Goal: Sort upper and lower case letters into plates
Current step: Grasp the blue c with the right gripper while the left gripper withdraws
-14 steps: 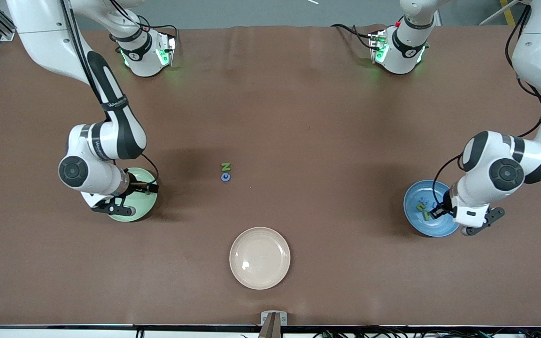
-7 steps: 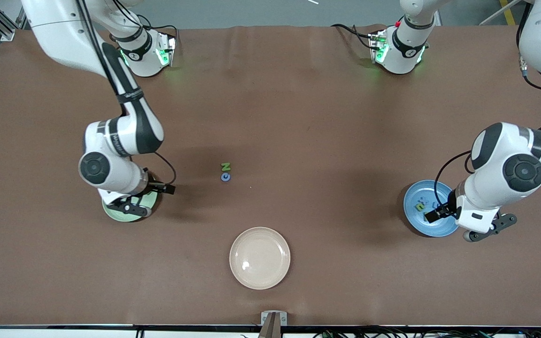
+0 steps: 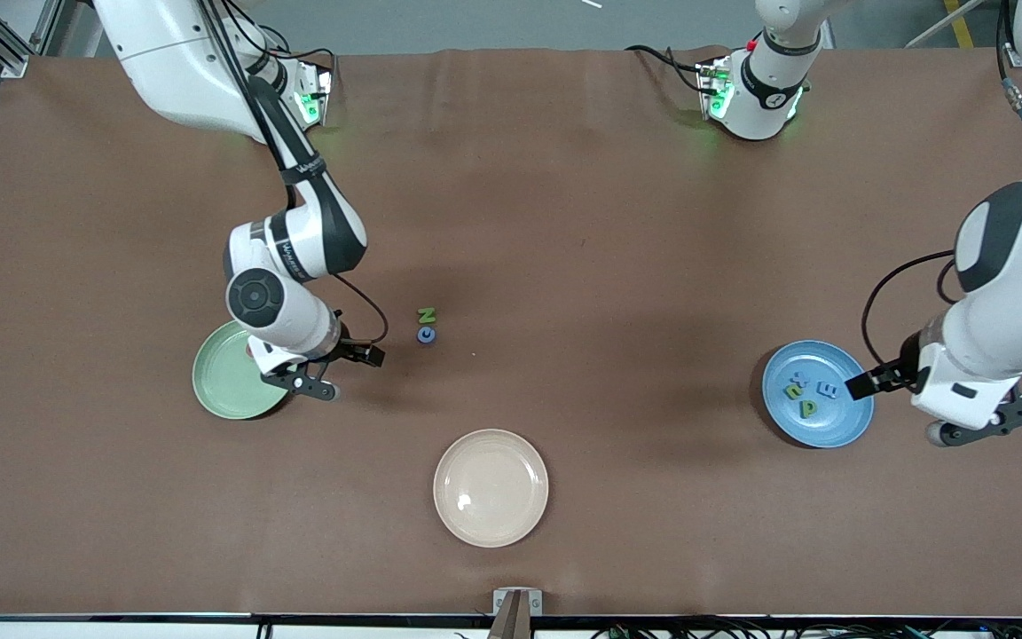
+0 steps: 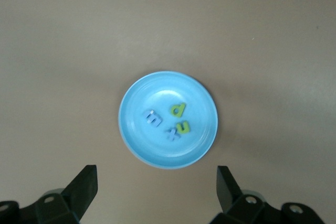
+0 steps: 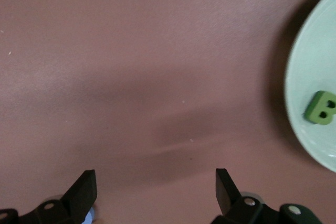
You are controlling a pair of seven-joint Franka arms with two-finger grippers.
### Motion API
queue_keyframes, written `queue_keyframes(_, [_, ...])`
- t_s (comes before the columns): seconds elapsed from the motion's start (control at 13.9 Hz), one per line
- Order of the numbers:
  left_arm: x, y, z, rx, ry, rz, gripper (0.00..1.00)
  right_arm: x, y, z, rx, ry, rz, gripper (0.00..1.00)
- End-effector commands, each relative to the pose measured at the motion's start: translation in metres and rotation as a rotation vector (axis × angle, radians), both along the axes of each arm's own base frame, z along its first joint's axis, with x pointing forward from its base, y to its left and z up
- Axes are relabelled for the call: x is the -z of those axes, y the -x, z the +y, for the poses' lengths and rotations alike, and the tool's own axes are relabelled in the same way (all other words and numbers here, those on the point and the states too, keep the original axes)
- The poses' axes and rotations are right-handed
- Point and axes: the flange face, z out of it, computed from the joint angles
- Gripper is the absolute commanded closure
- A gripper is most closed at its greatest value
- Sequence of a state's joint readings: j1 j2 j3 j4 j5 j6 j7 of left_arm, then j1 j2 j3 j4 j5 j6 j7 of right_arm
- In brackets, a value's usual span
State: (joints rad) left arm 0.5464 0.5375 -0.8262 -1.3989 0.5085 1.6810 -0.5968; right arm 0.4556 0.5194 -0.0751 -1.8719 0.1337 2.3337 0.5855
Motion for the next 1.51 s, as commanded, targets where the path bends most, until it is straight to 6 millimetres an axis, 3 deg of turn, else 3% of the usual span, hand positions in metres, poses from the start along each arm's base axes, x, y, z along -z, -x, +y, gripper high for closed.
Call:
queue_keyframes(0.0, [-0.052,0.020,-0.006,0.061,-0.023,0.020,0.00,0.005,0.005,0.011,0.031,0.001,-0.005,0.00])
queue_keyframes(0.07, [-0.071,0.024,-0.008,0.097,-0.005,0.005,0.00,0.005,0.006,0.012,0.032,0.001,-0.007,0.00])
queue_keyframes(0.22, [-0.090,0.030,0.001,0.098,0.045,-0.005,0.00,0.005,0.007,0.015,0.028,0.000,-0.007,0.00])
queue_keyframes(0.36, [-0.131,0.049,-0.006,0.139,0.034,-0.048,0.00,0.005,0.007,0.016,0.026,0.000,-0.007,0.00])
queue_keyframes(0.65, [-0.173,0.085,0.016,0.189,0.041,-0.007,0.00,0.005,0.011,0.025,0.043,0.002,-0.008,0.00])
queue_keyframes(1.0, [-0.188,0.117,0.033,0.210,0.108,0.027,0.00,0.049,0.035,0.082,0.055,-0.007,-0.074,0.00])
queue_keyframes(1.22, [-0.187,0.123,0.025,0.223,0.102,0.017,0.00,0.054,0.051,0.104,0.028,-0.003,-0.068,0.01])
queue_keyframes(1.44, [-0.183,0.130,0.015,0.243,0.097,-0.027,0.00,0.058,0.068,0.124,-0.006,0.007,-0.060,0.09])
